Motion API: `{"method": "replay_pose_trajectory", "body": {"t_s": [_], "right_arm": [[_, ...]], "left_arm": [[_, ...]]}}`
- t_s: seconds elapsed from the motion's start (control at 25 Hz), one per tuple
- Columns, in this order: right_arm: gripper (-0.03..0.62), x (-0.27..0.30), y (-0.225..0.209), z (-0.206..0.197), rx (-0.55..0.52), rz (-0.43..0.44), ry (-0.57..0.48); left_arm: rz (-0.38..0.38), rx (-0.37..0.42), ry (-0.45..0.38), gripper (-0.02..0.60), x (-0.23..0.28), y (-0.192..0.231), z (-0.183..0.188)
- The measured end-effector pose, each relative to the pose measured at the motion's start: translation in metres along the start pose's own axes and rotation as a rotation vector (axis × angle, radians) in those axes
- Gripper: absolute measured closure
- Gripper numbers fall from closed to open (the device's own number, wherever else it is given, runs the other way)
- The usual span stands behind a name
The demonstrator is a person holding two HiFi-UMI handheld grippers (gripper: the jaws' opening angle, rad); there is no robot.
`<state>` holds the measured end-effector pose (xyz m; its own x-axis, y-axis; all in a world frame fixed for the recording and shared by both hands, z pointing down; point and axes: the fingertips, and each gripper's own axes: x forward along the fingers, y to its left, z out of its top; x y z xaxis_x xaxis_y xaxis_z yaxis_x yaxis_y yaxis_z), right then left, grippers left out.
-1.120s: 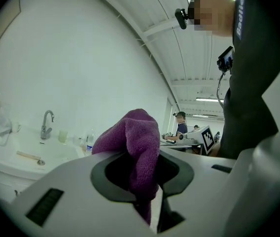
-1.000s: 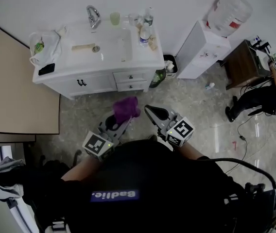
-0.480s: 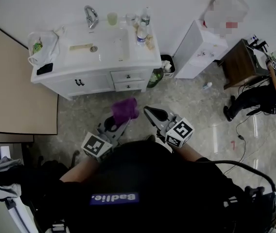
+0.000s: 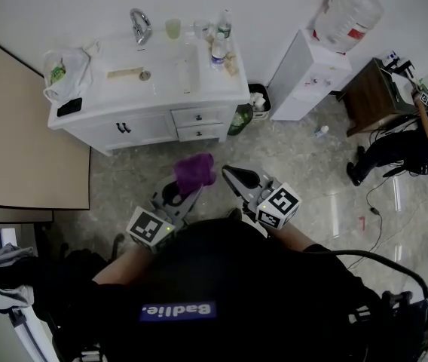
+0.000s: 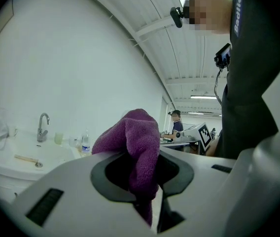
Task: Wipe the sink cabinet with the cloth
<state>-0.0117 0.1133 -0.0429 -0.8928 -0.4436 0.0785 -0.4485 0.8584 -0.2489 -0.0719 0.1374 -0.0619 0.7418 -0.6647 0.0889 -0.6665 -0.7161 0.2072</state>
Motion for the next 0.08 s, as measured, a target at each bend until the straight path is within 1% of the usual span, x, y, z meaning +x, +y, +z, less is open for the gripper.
{"method": "replay_pose_trajectory", "body": {"t_s": [0.08], "right_arm": [[0.6, 0.0002, 0.0035, 0.0005, 0.004, 0.004, 0.004]], "left_arm": [[-0.005, 0.002, 0.003, 0.494, -0.0017, -0.0024, 0.0001]]}}
